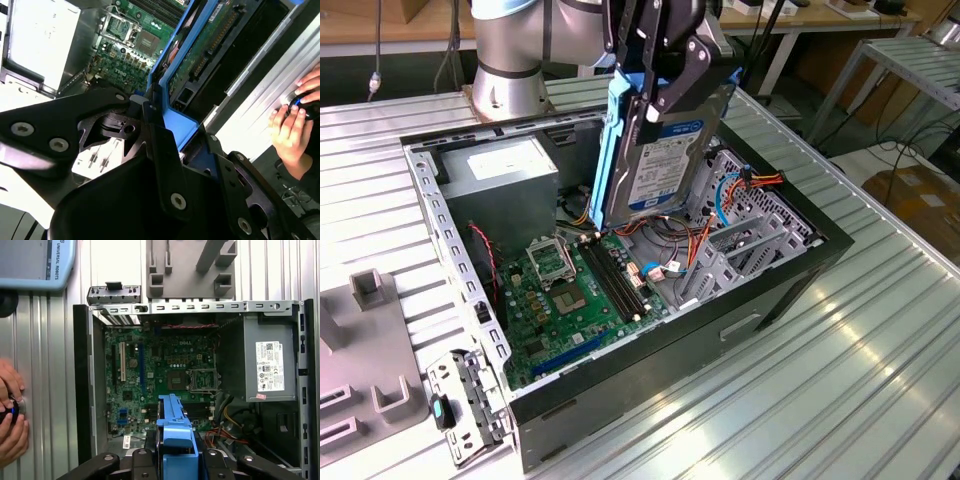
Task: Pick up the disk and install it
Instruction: 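Insert the disk into the insertion slot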
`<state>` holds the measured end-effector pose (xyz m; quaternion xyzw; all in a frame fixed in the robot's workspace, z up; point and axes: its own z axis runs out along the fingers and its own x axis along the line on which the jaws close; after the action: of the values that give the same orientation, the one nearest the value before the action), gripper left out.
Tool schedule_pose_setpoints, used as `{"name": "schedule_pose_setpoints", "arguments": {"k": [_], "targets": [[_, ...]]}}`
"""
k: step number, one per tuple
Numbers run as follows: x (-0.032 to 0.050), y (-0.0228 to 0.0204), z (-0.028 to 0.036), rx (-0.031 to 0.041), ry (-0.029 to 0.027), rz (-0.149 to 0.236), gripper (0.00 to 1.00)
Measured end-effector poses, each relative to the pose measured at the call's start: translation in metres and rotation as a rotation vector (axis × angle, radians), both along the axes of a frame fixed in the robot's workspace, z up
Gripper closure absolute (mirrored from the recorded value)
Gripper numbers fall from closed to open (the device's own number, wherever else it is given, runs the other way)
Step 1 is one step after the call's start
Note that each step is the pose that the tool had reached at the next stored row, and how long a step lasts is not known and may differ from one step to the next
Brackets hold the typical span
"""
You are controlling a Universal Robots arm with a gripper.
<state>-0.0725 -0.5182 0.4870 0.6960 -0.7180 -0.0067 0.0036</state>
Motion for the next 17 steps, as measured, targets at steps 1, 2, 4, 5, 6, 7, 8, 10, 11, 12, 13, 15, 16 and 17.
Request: {"name": "schedule_pose_setpoints", "arguments": {"k": [1, 2, 4, 5, 6, 7, 8, 10, 11, 12, 13, 15, 16, 17], "targets": [[0.0003, -0.0027, -0.0002, 0.0, 0.0, 0.0, 0.63], [0.0012, -0.0045, -0.0003, -0.0001, 0.0001, 0.0, 0.63], [0.005, -0.0067, -0.0006, -0.0002, 0.0, 0.0, 0.63], [0.0074, -0.0072, -0.0007, -0.0001, 0.0, 0.0, 0.63], [0.0109, -0.0077, -0.0008, -0.0003, 0.0, 0.0, 0.63], [0.0138, -0.0079, -0.0009, -0.0004, 0.0, 0.0, 0.63], [0.0165, -0.0081, -0.0009, -0.0006, 0.0, 0.0, 0.63], [0.0201, -0.0082, -0.0009, -0.001, 0.0, 0.0, 0.63], [0.0215, -0.0083, -0.0009, -0.0012, 0.0, 0.0, 0.63], [0.0223, -0.0083, -0.0009, -0.0012, 0.0001, 0.0, 0.63], [0.0224, -0.0083, -0.0009, -0.0011, 0.0, 0.0, 0.63], [0.0228, -0.0083, -0.0009, -0.0011, 0.0001, 0.0, 0.63], [0.0229, -0.0083, -0.001, -0.0011, 0.0, 0.0, 0.63], [0.0233, -0.0084, -0.001, -0.0011, 0.0, 0.0, 0.63]]}}
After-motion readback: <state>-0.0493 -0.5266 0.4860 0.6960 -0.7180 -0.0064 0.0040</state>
